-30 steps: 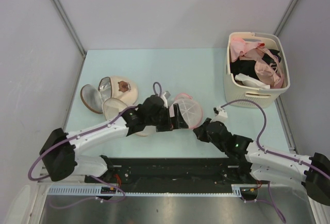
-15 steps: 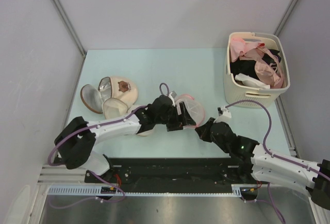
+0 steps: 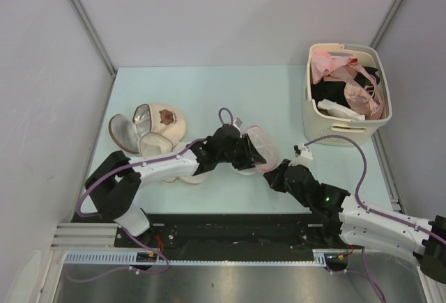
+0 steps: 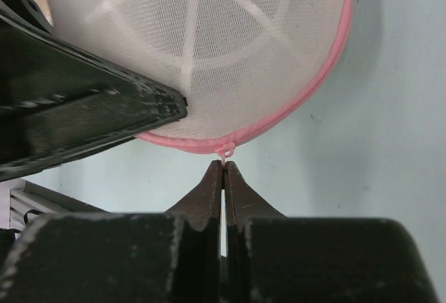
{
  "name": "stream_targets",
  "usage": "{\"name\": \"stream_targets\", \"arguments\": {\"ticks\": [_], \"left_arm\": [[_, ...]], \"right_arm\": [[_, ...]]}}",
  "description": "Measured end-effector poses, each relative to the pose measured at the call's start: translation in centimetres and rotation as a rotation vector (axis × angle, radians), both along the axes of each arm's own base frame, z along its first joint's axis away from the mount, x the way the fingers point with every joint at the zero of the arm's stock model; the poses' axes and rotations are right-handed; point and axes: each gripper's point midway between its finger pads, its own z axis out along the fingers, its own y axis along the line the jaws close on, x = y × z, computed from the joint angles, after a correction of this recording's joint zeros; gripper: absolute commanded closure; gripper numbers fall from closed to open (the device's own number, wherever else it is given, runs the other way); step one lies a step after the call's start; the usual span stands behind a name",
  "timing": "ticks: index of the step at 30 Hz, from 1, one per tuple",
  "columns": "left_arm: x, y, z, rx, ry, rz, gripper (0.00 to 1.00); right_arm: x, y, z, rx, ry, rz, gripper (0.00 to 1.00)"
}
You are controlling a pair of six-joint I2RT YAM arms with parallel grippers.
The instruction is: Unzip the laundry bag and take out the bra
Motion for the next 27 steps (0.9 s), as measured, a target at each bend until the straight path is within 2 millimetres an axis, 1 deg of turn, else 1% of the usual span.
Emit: {"name": "stream_targets", "arguments": {"ticks": [2, 7, 10, 13, 17, 18, 19, 27], "left_arm": [[0.1, 0.0, -0.1, 0.003, 0.006, 0.010, 1.00], [0.3, -0.2, 0.4, 0.003, -0.003, 0.006, 1.00], [0.5, 0.1, 0.3, 0.009, -0.002, 0.006, 1.00], [0.8, 0.4, 0.8, -0.007, -0.003, 0.000, 1.00], [1.4, 1.1, 2.7, -0.065, -0.023, -0.030, 1.00], [1.3, 1.2, 3.2, -0.080, -0.033, -0.052, 1.00], [1.2, 1.2, 3.3, -0.083, -0.036, -0.057, 1.00], [0.3, 1.2, 3.5, -0.092, -0.042, -0.137, 1.00]], "right_arm": [[0.0, 0.0, 0.0, 0.001, -0.001, 0.000, 1.00], [0.2, -0.2, 0.1, 0.002, -0.002, -0.009, 1.00], [0.7, -1.0, 0.5, 0.008, -0.012, -0.035, 1.00], [1.7, -2.3, 1.0, 0.012, -0.025, -0.073, 1.00], [3.3, -4.7, 1.1, -0.006, -0.030, -0.118, 1.00], [3.7, -5.1, 1.0, -0.013, -0.028, -0.123, 1.00], [3.9, -5.4, 0.9, -0.020, -0.025, -0.117, 1.00], [3.7, -4.9, -0.9, -0.071, 0.012, -0.045, 1.00]]}}
